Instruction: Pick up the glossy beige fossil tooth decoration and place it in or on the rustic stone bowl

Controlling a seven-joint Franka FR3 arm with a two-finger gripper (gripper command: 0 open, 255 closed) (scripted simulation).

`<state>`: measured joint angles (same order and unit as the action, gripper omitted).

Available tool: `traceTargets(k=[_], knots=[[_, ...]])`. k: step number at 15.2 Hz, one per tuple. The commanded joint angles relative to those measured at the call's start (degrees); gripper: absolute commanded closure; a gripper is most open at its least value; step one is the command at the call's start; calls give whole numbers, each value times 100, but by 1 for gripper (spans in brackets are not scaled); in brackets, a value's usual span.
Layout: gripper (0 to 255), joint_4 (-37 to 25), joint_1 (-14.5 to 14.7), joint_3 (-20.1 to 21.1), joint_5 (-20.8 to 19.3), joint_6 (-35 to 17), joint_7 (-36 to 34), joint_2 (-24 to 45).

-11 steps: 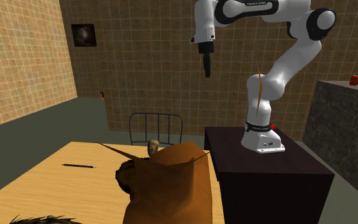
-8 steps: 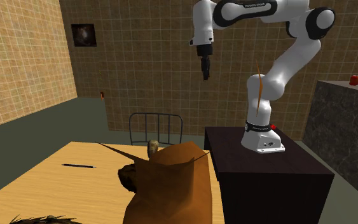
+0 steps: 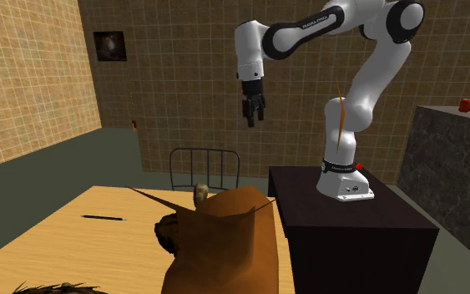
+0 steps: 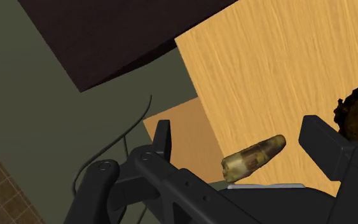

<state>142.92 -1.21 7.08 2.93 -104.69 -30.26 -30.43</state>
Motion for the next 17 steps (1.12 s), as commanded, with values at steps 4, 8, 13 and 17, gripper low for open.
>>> traceTargets(k=[4,8,13,17], knots=[[0,-274,-188,389,-15,-803,-1194,1129],[0,-636,-326,600,-189,-1336,-2158,2095],[0,-1260,-412,660,-558,-1819,-3355,3323],[0,-1873,-379,534,-853,-2057,-4230,4277]])
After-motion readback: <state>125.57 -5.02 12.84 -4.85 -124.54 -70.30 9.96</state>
